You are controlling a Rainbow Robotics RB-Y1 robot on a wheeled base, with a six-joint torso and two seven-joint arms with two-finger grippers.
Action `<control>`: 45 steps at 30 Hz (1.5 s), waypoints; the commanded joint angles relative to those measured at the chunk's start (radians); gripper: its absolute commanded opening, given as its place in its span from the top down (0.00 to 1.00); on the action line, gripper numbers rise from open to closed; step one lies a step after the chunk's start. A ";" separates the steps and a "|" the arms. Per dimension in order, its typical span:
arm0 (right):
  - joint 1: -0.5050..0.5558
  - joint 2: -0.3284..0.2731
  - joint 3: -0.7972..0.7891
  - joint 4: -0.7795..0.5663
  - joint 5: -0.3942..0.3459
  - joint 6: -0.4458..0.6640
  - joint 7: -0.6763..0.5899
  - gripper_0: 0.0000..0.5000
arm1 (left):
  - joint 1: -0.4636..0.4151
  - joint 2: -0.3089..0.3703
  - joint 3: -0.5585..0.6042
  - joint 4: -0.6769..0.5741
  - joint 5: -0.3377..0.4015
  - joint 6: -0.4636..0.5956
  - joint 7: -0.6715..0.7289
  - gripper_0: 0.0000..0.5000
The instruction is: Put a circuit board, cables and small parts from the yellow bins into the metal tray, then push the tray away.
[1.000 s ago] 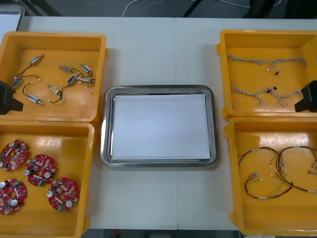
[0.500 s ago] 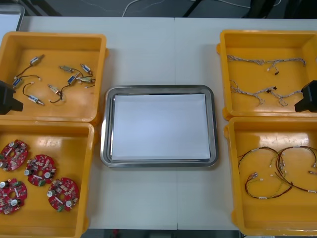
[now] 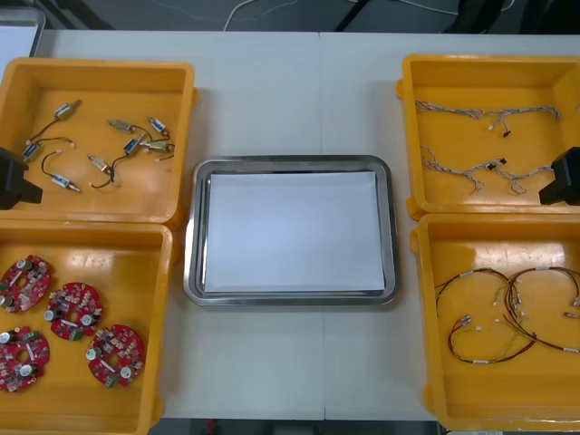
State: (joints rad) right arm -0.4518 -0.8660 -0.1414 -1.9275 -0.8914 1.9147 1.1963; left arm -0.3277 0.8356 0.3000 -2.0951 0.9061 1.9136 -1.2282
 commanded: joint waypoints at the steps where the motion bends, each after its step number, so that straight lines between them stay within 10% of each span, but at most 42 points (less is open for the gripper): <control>1: 0.005 -0.011 0.010 -0.019 0.008 0.005 -0.004 0.00 | 0.018 0.045 0.030 -0.026 0.000 0.006 0.036 0.00; 26: 0.055 -0.028 0.020 -0.010 -0.011 0.005 0.029 0.00 | 0.033 0.005 0.030 -0.034 0.004 0.006 0.036 0.00; 45: 0.232 -0.062 -0.099 -0.010 -0.015 0.005 0.648 0.00 | 0.274 0.026 0.103 -0.230 0.024 0.006 0.012 0.00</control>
State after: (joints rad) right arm -0.2595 -0.8823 -0.1896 -1.9270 -0.8961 1.9161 1.7832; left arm -0.1445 0.8344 0.3545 -2.2635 0.9254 1.9136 -1.2282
